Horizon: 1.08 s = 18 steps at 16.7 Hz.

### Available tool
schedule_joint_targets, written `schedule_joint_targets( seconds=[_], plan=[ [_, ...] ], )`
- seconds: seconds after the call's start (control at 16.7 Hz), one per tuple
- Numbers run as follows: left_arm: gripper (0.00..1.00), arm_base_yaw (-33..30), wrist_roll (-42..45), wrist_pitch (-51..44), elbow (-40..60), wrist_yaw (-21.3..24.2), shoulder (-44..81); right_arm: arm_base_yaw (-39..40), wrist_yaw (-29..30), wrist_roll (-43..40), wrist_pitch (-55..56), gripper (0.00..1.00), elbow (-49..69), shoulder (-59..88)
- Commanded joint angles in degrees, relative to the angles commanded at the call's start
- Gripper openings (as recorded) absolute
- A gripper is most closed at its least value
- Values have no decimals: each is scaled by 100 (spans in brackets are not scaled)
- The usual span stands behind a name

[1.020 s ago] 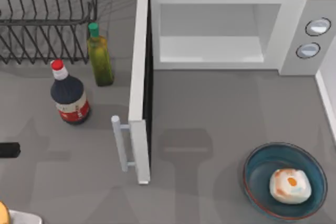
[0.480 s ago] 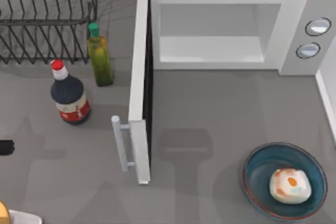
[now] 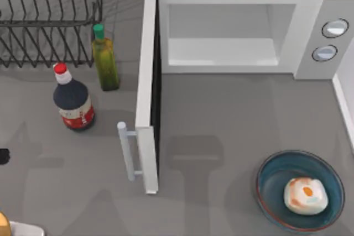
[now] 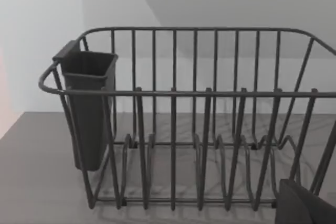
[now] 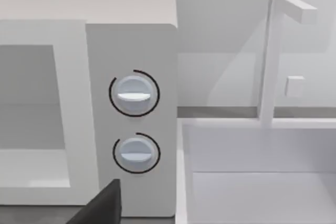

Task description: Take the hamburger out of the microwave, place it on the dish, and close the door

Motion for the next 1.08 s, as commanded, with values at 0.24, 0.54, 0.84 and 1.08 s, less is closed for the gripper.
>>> schedule_joint_targets(
  seconds=[0.24, 0.54, 0.84, 1.08],
  plan=[
    [0, -614, -399, -628, 634, -456, 639, 0, 0, 0, 0, 100, 0, 0],
    [0, -2187, -1322, -2680, 2414, -1573, 2454, 0, 0, 0, 0, 100, 0, 0],
    [0, -3670, -2158, -4691, 3945, -2665, 3781, 0, 0, 0, 0, 100, 0, 0],
    [0, -4193, -2446, -5258, 4458, -3064, 4162, 0, 0, 0, 0, 100, 0, 0]
  ],
)
